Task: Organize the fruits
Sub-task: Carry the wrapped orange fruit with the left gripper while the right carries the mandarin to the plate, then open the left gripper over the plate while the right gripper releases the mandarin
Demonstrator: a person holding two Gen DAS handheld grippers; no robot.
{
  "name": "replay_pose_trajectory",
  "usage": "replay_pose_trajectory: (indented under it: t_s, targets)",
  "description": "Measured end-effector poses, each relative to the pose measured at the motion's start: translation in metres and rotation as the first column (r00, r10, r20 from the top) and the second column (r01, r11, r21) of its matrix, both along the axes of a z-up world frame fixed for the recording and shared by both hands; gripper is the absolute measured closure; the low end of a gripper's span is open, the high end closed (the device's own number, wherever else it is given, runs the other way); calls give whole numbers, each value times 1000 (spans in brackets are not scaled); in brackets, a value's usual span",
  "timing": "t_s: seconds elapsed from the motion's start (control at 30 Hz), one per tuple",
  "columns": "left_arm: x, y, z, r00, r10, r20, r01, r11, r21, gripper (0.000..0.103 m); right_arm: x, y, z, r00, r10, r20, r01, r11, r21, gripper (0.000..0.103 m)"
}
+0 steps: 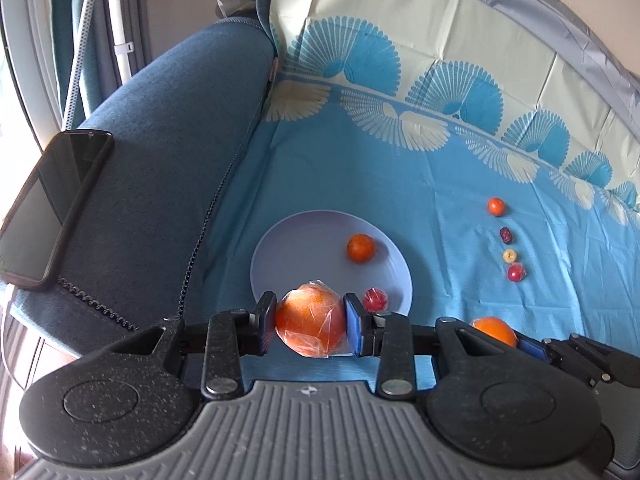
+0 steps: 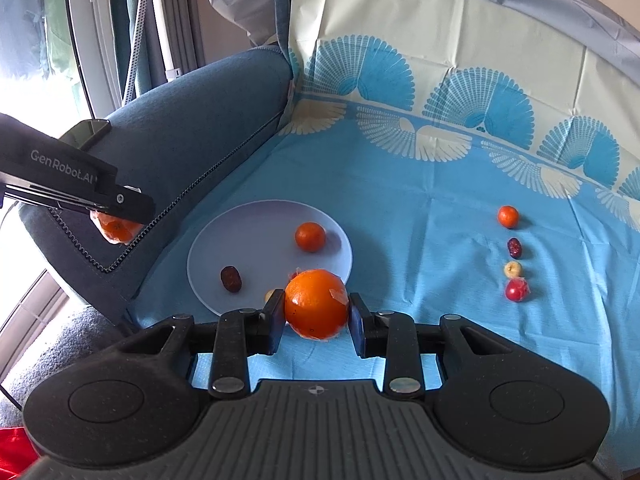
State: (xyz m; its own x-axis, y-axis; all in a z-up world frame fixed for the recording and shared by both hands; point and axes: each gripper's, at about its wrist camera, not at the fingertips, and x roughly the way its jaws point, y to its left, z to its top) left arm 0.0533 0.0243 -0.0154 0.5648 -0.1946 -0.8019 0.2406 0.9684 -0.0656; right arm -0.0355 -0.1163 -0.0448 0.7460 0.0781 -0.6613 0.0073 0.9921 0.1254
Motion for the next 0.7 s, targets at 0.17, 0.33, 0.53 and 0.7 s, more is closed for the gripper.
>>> replay_pose_trajectory:
  t_s: [0.17, 0.33, 0.53, 0.7]
  targets:
    - [27, -11, -23, 1000, -7, -29, 8, 1000, 16, 64, 28, 0, -14, 1000, 16, -14, -16, 1000, -5, 69]
    - [55, -19, -51, 998, 9, -64, -6, 999, 37, 64, 61, -4, -31, 999, 22, -46, -22, 1000, 0, 69]
    - [85, -25, -76, 997, 3, -81, 2, 998, 62, 64, 99, -6, -52, 996, 37, -84, -37, 999, 3, 69]
    - [103, -33, -90, 997, -10, -75, 17, 995, 100, 64, 121, -4, -63, 993, 61, -100, -61, 998, 3, 69]
